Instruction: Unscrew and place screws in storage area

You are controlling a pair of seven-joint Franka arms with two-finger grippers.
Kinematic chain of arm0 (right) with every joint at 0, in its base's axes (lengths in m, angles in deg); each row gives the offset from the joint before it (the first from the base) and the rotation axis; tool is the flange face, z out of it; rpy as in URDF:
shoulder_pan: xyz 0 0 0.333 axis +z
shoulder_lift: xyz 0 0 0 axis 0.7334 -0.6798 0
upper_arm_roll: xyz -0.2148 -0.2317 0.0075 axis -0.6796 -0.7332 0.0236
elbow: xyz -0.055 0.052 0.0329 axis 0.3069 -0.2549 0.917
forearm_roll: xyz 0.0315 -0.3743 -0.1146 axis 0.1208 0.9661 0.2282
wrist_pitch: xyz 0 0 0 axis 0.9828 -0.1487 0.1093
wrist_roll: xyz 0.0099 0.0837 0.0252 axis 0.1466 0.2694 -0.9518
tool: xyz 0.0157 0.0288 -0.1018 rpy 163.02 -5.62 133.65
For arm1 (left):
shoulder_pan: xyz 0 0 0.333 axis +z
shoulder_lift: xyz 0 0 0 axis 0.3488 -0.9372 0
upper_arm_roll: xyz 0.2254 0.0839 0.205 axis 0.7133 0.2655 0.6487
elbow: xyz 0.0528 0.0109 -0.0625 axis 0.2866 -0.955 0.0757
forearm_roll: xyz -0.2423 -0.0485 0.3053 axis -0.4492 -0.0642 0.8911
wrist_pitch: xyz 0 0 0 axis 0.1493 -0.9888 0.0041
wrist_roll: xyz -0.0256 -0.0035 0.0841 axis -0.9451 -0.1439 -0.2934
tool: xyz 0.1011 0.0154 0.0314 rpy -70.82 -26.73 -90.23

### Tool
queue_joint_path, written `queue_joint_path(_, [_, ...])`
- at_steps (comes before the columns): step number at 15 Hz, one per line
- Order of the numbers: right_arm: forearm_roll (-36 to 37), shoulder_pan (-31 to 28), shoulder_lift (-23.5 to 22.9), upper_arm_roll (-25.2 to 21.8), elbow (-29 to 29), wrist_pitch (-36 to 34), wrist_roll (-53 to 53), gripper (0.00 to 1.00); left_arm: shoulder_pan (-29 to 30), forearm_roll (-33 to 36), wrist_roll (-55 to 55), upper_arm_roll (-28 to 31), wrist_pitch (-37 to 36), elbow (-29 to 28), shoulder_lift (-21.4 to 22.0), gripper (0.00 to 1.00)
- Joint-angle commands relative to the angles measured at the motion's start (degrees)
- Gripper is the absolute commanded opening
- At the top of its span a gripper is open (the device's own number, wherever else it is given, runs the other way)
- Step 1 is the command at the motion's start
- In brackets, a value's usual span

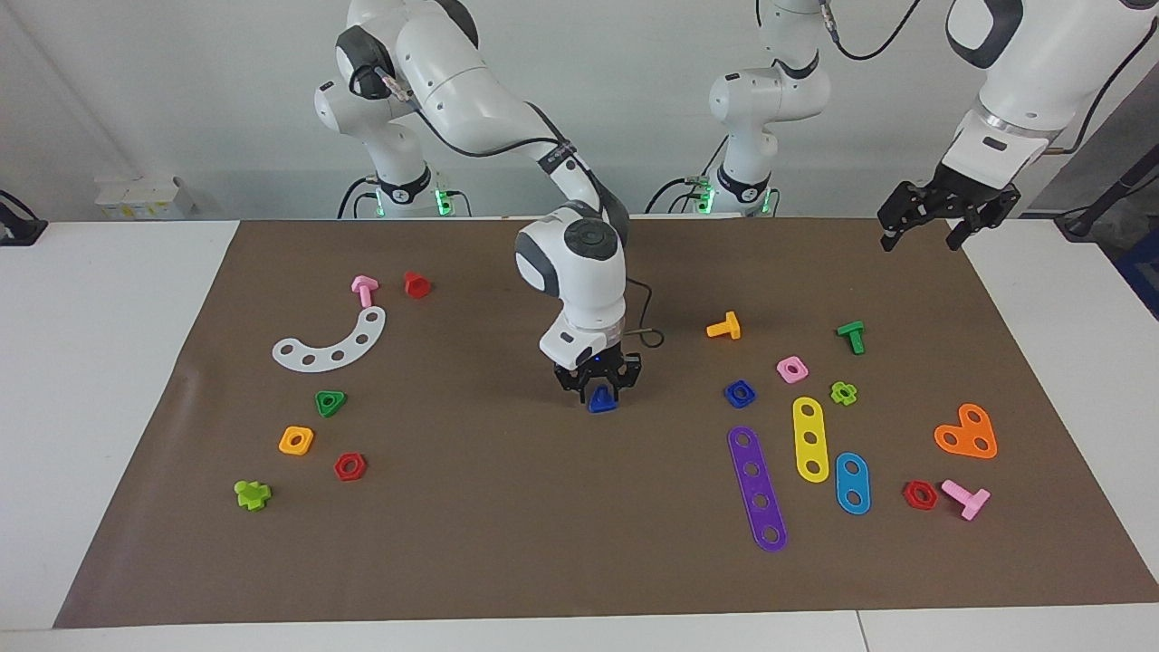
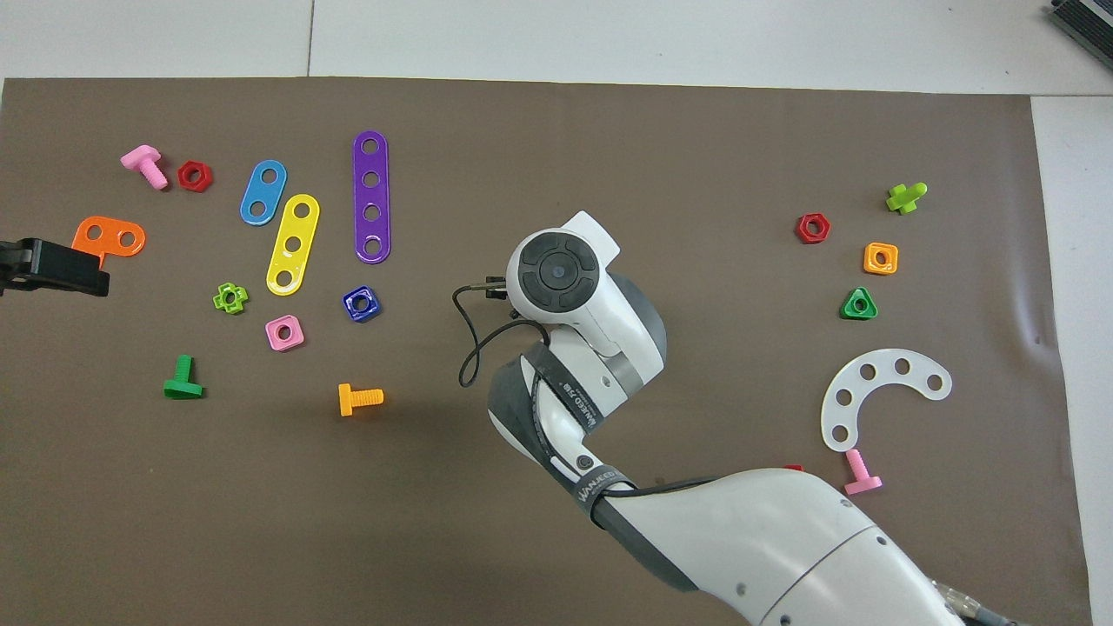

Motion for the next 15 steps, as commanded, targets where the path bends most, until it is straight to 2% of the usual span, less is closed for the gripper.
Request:
queue_joint_path(1, [0.67, 0.21, 0.14, -0.04, -0.60, 1.03, -1.09, 0.54, 0.54, -0.48, -0.40, -0.06, 0.81, -2.17, 1.95, 1.00])
queue_joint_path(13, [0.76, 0.21, -0.13, -0.13, -0.77, 2.61, -4.26, 0.52, 0.54, -0.48, -0.49, -0.06, 0.81, -2.08, 1.87, 1.00])
queue_joint_path(14, [0.76, 0.21, -0.04, -0.13, -0.86, 2.61, -4.34, 0.52, 0.54, -0.56, -0.40, -0.06, 0.81, -2.08, 1.87, 1.00])
queue_joint_path(15, [0.76, 0.21, -0.04, -0.13, -0.86, 2.61, -4.26, 0.47, 0.54, -0.57, -0.40, -0.06, 0.81, -2.17, 1.87, 1.00])
